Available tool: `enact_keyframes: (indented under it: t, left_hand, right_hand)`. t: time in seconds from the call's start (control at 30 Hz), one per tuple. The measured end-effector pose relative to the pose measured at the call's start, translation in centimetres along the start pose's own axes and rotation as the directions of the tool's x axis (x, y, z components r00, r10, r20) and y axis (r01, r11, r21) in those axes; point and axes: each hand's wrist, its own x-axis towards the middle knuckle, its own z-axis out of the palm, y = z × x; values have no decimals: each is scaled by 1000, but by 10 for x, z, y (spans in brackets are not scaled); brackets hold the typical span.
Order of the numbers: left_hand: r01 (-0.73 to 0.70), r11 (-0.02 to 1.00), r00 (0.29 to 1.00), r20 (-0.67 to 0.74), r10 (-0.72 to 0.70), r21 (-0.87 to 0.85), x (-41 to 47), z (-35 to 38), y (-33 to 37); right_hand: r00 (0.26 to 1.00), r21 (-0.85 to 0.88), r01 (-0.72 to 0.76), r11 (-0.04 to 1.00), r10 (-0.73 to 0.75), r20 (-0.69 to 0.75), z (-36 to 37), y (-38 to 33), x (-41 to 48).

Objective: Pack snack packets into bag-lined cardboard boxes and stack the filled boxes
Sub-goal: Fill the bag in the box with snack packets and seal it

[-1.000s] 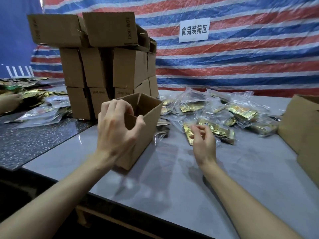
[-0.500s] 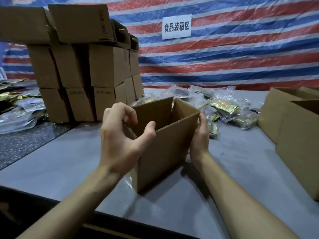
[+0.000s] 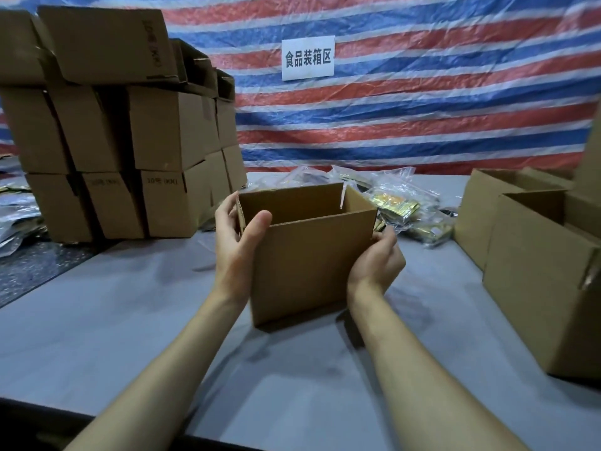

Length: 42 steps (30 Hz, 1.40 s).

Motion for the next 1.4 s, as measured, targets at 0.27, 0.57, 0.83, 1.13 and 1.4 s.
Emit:
enact_keyframes:
  t: [0.27,0.57,0.83,1.13,1.4]
  left_hand:
    - [184,983,973,144,-181,-9,-6,-24,-45]
    - [191,982,968,167,-187,-7,-9,-25,-49]
    - [165,986,966,200,-162,2,-9,-26,-55]
    - [125,992,970,204,-128,30,-10,-27,-56]
    - [134,991,970,202,-137,25,-10,-28,-58]
  right_hand:
    - [978,26,-179,983,181,-104,-8,5,9]
    - [931,-596,-202,777,342,131,-33,-8,61]
    - [879,-795,208,569,248,408,-46,0,80]
    - [954,-543,-10,840,170,246,-51,-2,88]
    - [746,155,-629,762,537,394,-50,-22,78]
